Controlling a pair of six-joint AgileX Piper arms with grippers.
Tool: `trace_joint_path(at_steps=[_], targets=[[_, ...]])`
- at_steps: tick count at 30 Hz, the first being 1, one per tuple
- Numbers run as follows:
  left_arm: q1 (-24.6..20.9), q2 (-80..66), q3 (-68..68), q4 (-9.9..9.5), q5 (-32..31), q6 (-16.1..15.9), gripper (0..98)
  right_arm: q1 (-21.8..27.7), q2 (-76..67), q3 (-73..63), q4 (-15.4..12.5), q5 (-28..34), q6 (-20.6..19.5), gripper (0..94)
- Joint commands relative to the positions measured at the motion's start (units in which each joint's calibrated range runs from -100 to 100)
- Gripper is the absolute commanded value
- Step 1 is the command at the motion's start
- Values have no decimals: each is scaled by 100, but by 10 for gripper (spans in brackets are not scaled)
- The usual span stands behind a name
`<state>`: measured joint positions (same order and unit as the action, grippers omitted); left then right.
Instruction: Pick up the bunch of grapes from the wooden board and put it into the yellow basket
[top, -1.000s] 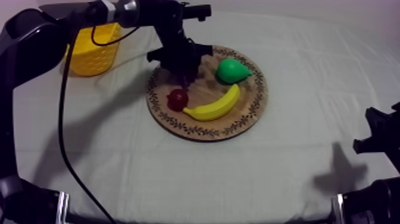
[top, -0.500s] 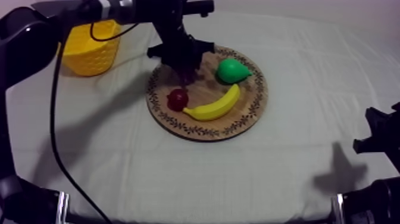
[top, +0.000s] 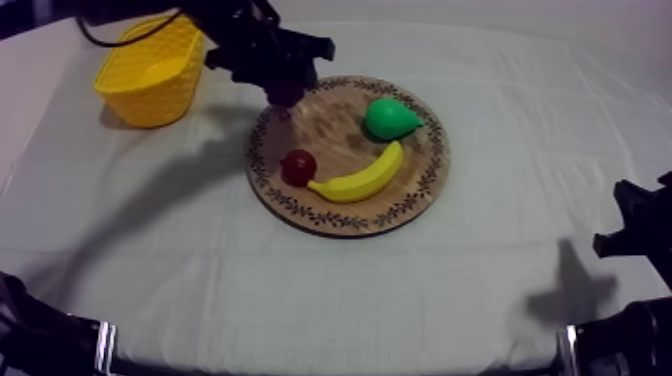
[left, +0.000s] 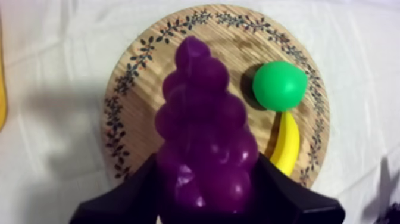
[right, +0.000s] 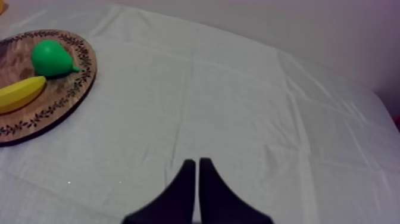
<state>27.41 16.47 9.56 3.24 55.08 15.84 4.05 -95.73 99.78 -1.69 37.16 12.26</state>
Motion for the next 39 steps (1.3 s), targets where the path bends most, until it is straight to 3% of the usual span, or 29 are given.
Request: trace_joint_path(at_steps=[1, 7, 20, 27, 39], targets=[[-31, -922, 803, 0, -86, -28, 366, 1, -2, -1, 1, 2, 1, 5], [-348, -1987, 1994, 50, -375, -99, 371, 1, -2, -1, 1, 2, 2, 5], [-1800, -2556, 2900, 220, -477, -634, 369, 1, -2, -1, 1, 2, 2, 5], [-2199, -2016, 2345, 253, -319, -808, 369, 1, -2, -1, 1, 2, 2, 5], [-2307, -405, 283, 223, 117, -854, 369, 1, -2, -1, 1, 2, 1, 5]])
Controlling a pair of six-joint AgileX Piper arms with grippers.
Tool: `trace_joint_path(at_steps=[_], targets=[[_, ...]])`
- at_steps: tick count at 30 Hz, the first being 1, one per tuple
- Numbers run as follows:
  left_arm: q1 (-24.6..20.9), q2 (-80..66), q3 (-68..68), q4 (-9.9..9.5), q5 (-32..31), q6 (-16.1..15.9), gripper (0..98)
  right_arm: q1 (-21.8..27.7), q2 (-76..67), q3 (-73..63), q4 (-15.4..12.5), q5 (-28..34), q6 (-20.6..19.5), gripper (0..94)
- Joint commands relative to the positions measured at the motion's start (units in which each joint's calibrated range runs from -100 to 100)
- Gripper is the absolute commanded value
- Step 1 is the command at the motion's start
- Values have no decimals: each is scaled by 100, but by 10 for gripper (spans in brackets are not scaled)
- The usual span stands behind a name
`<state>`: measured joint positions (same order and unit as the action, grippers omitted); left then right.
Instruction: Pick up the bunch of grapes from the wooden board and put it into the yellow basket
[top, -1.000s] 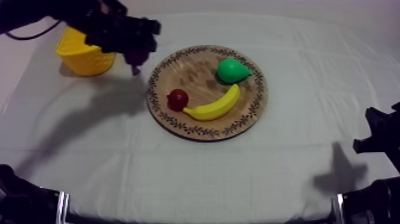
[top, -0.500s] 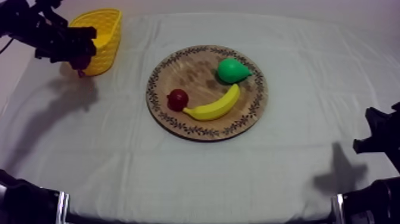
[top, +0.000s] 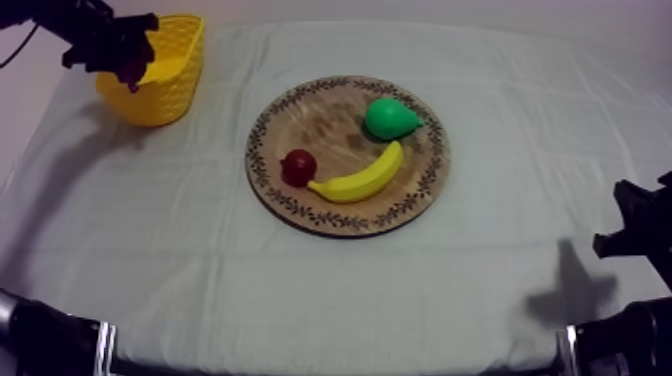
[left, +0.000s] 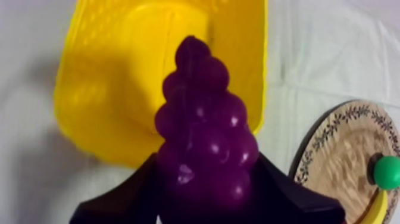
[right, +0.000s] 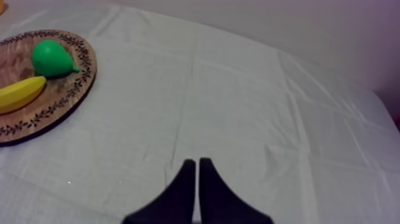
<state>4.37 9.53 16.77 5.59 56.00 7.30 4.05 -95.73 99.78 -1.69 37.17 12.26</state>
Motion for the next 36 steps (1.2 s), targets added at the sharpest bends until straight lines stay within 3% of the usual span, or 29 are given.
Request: trace_joint_path(at_steps=[1, 17, 36], targets=[[-4, 424, -619, -21, 48, -1, 369, 1, -2, -1, 1, 1, 1, 5], [-153, 2544, -3267, -250, 637, 78, 380, 1, -2, -1, 1, 1, 1, 5], [-229, 3550, -3830, -286, 633, 75, 386, 1, -2, -1, 1, 1, 2, 5]])
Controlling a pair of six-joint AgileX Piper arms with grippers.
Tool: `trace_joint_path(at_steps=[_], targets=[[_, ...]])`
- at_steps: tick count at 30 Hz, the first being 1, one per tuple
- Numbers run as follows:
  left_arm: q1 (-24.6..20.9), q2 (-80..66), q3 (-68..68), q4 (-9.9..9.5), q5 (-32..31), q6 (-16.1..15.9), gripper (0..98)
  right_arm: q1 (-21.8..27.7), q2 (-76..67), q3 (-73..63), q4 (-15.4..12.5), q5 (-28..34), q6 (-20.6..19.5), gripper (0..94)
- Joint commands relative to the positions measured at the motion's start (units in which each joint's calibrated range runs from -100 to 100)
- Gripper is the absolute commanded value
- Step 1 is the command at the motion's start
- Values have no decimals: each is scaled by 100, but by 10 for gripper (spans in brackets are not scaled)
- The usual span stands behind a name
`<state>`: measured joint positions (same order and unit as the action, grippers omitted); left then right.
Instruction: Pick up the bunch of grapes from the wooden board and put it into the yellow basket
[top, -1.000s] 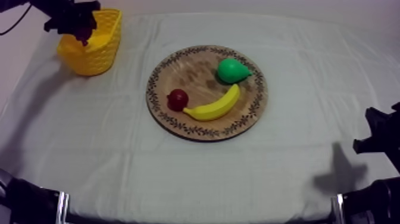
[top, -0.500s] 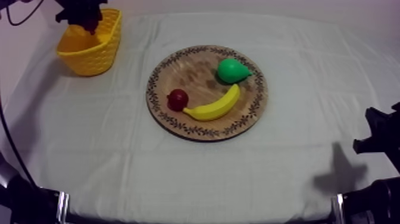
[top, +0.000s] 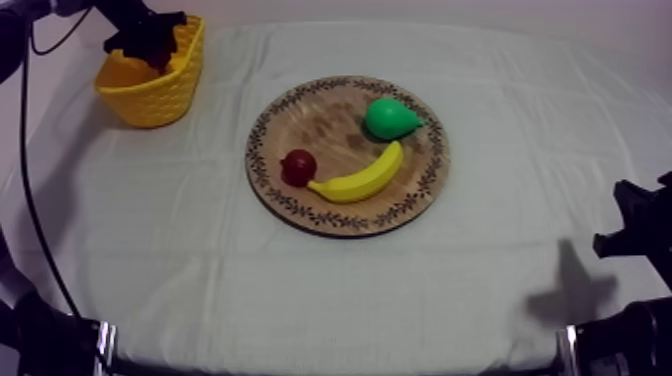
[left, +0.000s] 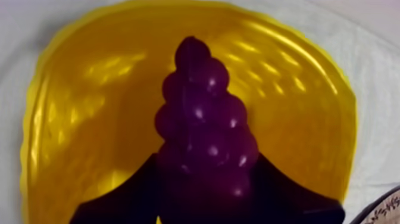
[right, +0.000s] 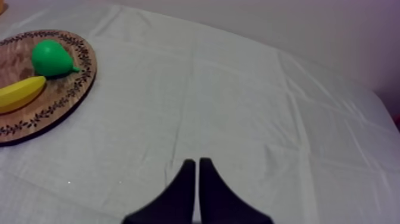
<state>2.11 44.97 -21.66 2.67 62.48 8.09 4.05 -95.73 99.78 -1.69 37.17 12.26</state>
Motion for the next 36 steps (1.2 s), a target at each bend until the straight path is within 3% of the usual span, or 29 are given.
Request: trace_joint_path(at_steps=[1, 4, 10, 17, 22, 26, 36], targets=[[-5, 13, 26, 10, -33, -8, 390, 1, -2, -1, 1, 1, 2, 5], [-1, -1, 98, 19, -147, -34, 458, 1, -2, -1, 1, 1, 2, 5], [5, -106, 345, 8, -419, -26, 784, 1, -2, -1, 1, 1, 2, 5], [-12, -306, 629, 12, -720, -90, 866, 1, -2, -1, 1, 1, 2, 5], [-39, -672, 1030, 18, -910, -189, 850, 1, -2, -1, 1, 1, 2, 5], [-40, -1389, 1759, 12, -1137, -213, 781, 1, -2, -1, 1, 1, 2, 5], [33, -4021, 4203, 27, -1612, -187, 377, 1, -2, -1, 1, 1, 2, 5]])
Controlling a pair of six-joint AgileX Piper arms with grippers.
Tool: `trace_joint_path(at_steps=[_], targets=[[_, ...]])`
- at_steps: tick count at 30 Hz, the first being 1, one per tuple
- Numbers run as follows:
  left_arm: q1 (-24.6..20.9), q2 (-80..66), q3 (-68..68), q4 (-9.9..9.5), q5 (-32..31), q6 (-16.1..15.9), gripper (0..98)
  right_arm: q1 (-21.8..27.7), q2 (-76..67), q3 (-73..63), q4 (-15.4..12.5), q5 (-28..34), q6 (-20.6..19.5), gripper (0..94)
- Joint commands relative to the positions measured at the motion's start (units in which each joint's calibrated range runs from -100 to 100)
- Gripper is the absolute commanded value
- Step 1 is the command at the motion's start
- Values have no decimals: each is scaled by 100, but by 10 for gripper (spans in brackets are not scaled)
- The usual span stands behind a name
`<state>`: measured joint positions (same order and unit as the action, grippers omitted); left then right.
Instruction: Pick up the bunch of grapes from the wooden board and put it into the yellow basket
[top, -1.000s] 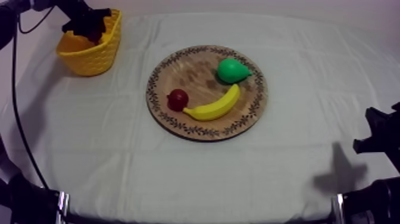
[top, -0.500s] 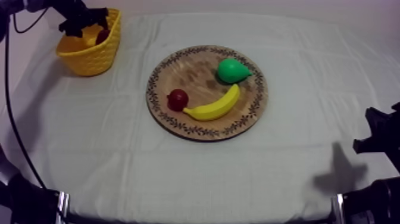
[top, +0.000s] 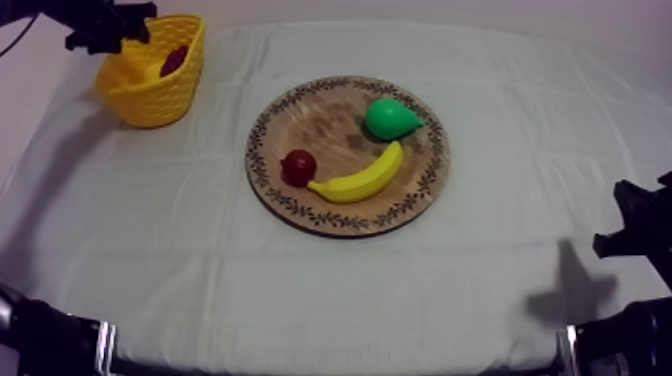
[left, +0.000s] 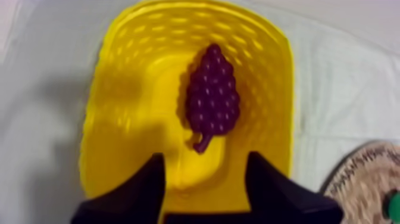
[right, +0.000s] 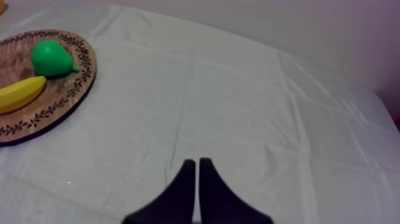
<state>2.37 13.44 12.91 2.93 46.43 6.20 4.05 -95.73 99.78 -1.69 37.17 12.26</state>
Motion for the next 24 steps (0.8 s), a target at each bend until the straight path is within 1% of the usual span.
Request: trace_joint_path(at_steps=[1, 3, 4, 5, 7, 11, 15, 17, 20, 24], targets=[[17, -1105, 948, 6, -13, -11, 315, 1, -2, -1, 1, 1, 2, 5], [37, -1557, 1346, 43, -48, -152, 178, 1, -2, -1, 1, 1, 2, 5], [45, -1766, 1550, 58, -90, -217, 127, 1, -2, -1, 1, 1, 2, 5], [51, -1961, 1755, 69, -139, -264, 89, 1, -2, -1, 1, 1, 2, 5], [47, -2322, 2191, 84, -249, -320, 44, 1, -2, -1, 1, 1, 2, 5], [-55, -3142, 3270, 173, -621, -472, 11, 1, -2, -1, 1, 1, 2, 5], [-251, -4124, 4465, 396, -1085, -843, 3, 1, -2, -1, 1, 1, 2, 5], [-318, -4638, 4991, 454, -1247, -995, 1, 1, -2, -1, 1, 1, 2, 5], [-354, -5370, 5664, 484, -1389, -1162, 0, 1, -2, -1, 1, 1, 2, 5], [-231, -6270, 6462, 481, -1591, -1242, 0, 1, -2, -1, 1, 1, 0, 5]])
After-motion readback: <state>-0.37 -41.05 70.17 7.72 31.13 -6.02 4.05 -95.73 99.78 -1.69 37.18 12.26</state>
